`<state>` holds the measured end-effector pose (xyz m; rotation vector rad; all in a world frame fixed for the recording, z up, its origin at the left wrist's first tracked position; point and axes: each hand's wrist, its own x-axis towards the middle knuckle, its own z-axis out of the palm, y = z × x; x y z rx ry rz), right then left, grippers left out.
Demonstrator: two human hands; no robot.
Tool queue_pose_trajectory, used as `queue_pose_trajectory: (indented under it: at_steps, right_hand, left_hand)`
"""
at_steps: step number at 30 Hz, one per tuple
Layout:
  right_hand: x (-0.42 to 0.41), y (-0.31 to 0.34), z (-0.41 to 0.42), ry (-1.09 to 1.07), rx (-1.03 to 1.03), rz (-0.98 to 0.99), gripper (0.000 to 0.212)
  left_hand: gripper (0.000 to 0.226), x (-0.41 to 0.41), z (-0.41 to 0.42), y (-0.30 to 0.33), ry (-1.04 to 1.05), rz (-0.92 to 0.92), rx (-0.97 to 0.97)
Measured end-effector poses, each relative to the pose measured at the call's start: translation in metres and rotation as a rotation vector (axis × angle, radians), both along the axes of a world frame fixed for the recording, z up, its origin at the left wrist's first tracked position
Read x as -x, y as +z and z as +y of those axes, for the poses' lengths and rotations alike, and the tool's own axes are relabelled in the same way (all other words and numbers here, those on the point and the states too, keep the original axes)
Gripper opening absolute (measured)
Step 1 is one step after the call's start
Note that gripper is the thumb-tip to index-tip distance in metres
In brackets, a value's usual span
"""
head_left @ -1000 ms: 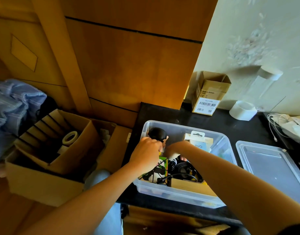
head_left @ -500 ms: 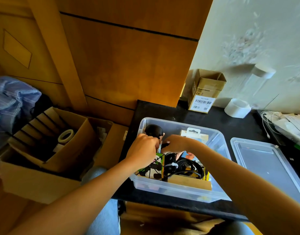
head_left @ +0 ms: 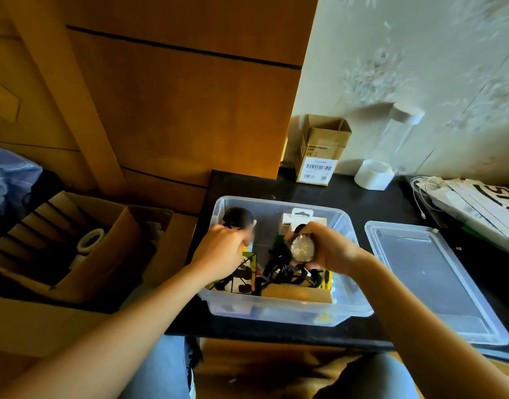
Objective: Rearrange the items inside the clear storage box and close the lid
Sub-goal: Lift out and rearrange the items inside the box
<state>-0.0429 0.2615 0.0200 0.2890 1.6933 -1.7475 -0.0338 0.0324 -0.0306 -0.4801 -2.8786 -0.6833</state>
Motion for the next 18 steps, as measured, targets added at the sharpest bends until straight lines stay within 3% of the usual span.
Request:
queue_pose_trajectory:
  at_steps: [5, 10, 14, 18]
  right_hand:
    - [-0.004, -0.01, 0.016, -0.066, 0.032, -0.041, 0.035]
    - [-0.007, -0.015, 0.038, -0.035, -0.1, 0.072, 0.047]
    - [-0.012, -0.014, 0.044, -0.023, -0.168, 0.129, 0.02]
    - [-0.018, -0.014, 0.04, 0.064, -0.267, 0.188, 0.013]
  left_hand:
    - [0.023, 0.0, 0.002, 0.002, 0.016, -0.047, -0.065]
    - [0.021, 0.006, 0.019, 0.009, -0.087, -0.266, -0.129]
    - [0.032, 0.018, 0.048, 0.025, -0.237, -0.523, 0.046]
    - [0.041, 0.03, 0.067, 0.044, -0.359, -0.737, 0.159]
